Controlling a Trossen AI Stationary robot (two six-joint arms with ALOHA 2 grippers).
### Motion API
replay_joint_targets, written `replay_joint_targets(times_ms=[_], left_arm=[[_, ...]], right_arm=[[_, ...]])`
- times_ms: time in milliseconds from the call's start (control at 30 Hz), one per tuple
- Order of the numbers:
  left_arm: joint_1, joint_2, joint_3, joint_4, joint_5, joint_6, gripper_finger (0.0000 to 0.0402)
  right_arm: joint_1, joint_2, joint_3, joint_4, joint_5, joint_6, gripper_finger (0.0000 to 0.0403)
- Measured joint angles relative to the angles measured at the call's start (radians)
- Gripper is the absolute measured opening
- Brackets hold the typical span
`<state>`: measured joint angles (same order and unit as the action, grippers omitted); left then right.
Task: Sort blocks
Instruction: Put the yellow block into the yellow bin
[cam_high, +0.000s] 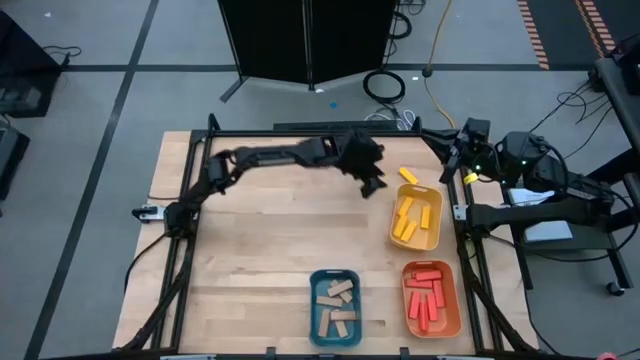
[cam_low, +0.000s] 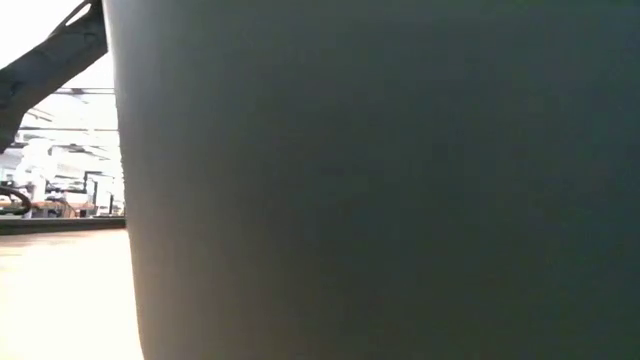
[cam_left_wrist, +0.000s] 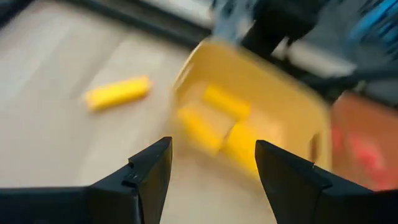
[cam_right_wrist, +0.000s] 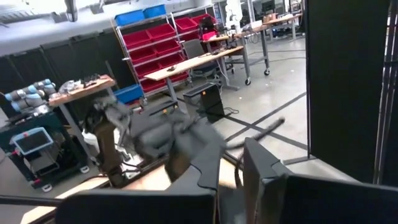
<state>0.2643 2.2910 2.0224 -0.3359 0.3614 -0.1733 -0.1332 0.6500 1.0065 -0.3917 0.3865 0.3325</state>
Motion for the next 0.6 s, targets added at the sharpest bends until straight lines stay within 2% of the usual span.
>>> replay_joint_targets(times_ms=[100,233,367,433,600], left_arm=[[0.052,-0.058,0.000,-0.246,-0.020,0.123,0.0226],[0.112,-0.063,0.001,-0.514,-0.133,0.336,0.0226],[0.142,0.007,-0.003,-0.611,-0.302,0.488,0.0226],[0.142,0.029,-0.003,-0.592,-0.384,0.546,0.0226],[0.159,0.062,-0.001,-0.525,-0.407,0.622,0.0226]], right_arm=[[0.000,-0.013,0.000,-0.017,0.000,0.001,0.0000],[0.000,-0.024,0.000,-0.048,0.000,-0.005,0.0000],[0.000,-0.022,0.000,-0.059,0.000,-0.043,0.0000],[-0.001,-0.018,0.000,-0.059,0.000,-0.056,0.0000],[-0.001,-0.017,0.000,-0.056,0.000,-0.085,0.0000]])
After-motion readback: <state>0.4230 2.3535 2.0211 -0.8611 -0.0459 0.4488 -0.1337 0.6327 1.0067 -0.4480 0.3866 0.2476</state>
